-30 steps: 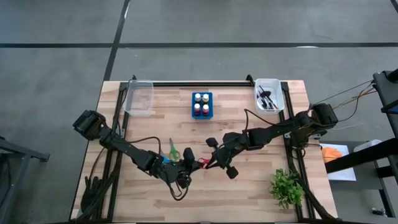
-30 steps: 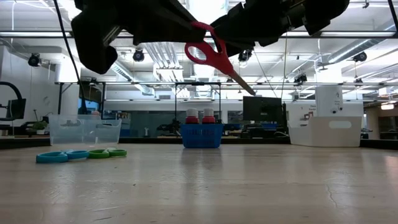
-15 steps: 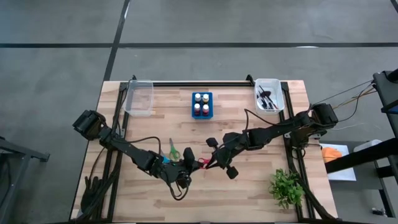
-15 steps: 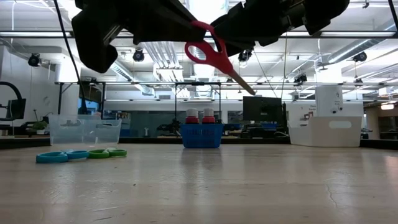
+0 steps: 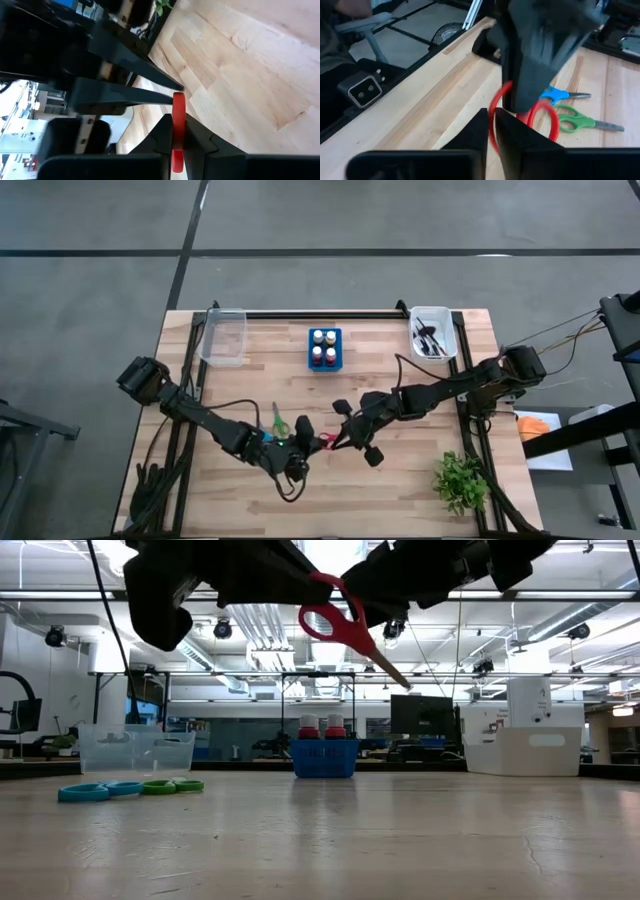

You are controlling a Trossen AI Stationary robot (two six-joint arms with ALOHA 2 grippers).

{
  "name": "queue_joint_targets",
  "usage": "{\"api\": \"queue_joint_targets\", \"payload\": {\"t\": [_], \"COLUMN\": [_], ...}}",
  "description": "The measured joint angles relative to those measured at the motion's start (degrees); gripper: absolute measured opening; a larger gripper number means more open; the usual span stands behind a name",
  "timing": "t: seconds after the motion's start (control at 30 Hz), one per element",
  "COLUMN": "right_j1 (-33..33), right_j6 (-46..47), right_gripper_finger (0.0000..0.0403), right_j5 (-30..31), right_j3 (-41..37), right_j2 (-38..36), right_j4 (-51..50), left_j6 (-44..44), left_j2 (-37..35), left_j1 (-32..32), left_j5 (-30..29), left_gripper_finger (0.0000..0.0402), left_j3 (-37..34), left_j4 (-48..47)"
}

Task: Pick & Place Paint Supplies
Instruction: Put the red scissors into the transparent bin

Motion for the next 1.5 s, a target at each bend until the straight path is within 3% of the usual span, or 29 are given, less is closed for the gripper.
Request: {"api": "queue_joint_targets", "payload": {"t": [0.33,0.53,0.83,1.1,1.33,1.5], "right_j1": [0.0,0.0,0.0,0.0,0.0,0.0], "right_j6": [0.1,-0.1,0.1,0.1,0.2,0.5], "right_gripper_finger": [0.0167,0.0216,0.0226,0.0226,0.0226,0.0227], "right_j5": [0.1,-0.1,0.1,0.2,0.2,0.2], "right_j3": [0.0,-0.1,-0.1,-0.1,-0.1,-0.2], "right_j2": [-0.1,-0.1,-0.1,-1.6,-2.6,-2.7], "right_j4": [-0.2,-0.4,-1.1,-4.1,-6.4,-7.1], "left_j6": [0.0,-0.4,-1.6,-7.2,-15.2,-28.1], "left_j2": [0.1,0.1,0.1,-2.6,-5.8,-8.9], "left_j1": [0.0,0.0,-0.1,-0.1,-0.5,-0.5], "left_j5": [-0.3,-0.3,0.1,-1.6,-11.0,-19.2], "left_gripper_finger": [0.0023,0.0023,0.0023,0.0023,0.0023,0.0023], "left_j3": [0.0,-0.1,-0.1,-0.1,-0.1,-0.1], "left_j4": [-0.5,-0.5,-1.7,-11.1,-21.9,-33.8]}}
